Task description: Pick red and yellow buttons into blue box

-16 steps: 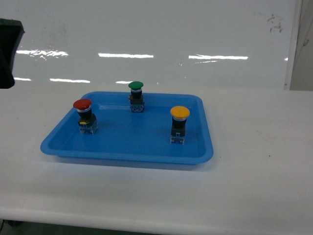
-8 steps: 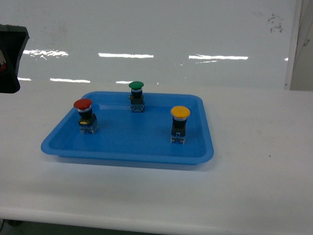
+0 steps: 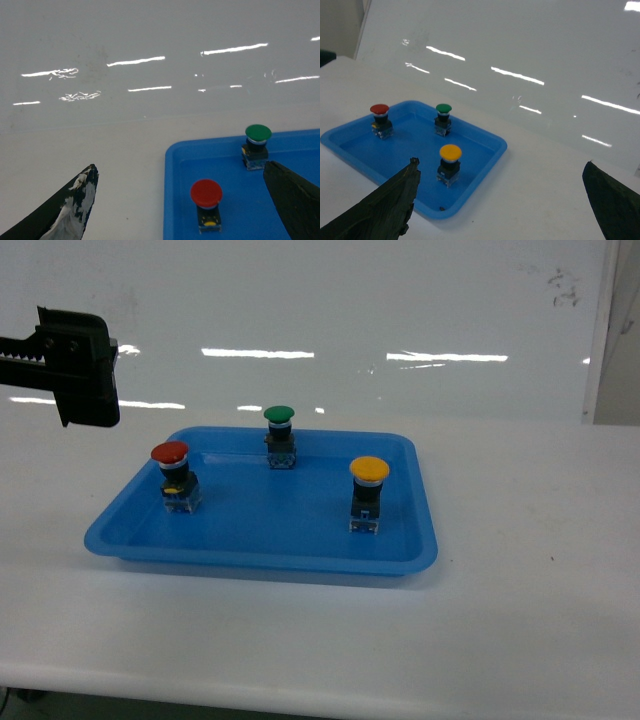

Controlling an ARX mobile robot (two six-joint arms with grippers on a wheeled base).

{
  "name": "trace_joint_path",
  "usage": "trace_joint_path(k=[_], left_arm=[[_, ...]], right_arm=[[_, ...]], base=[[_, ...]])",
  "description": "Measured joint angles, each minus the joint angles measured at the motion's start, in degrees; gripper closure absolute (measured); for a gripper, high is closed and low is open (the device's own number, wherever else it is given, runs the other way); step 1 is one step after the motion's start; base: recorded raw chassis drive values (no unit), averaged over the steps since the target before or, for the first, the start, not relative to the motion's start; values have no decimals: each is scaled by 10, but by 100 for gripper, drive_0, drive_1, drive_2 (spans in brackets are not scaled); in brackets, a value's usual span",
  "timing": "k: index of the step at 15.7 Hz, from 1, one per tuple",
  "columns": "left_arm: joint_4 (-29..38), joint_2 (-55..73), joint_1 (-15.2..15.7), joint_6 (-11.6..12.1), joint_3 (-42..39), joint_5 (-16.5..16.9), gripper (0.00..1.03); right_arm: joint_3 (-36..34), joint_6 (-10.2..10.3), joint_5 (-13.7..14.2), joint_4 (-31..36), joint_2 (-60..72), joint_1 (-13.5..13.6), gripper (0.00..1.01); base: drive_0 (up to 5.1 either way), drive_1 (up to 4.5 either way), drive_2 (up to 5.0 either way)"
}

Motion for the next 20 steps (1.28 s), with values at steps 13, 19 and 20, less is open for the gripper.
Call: trace_joint_path(k=[13, 19, 20], left_arm=[[-10, 1, -2, 13, 7, -7, 5], [-10, 1, -2, 13, 7, -7, 5], [-10, 1, -2, 13, 7, -7, 5]], right_arm=[[93, -33, -29, 5, 156, -34, 3], [216, -46, -64, -98, 257, 19, 3], [241, -52, -66, -111, 272, 23, 3]], base=[[0, 0, 0], [0, 0, 0], [0, 0, 0]])
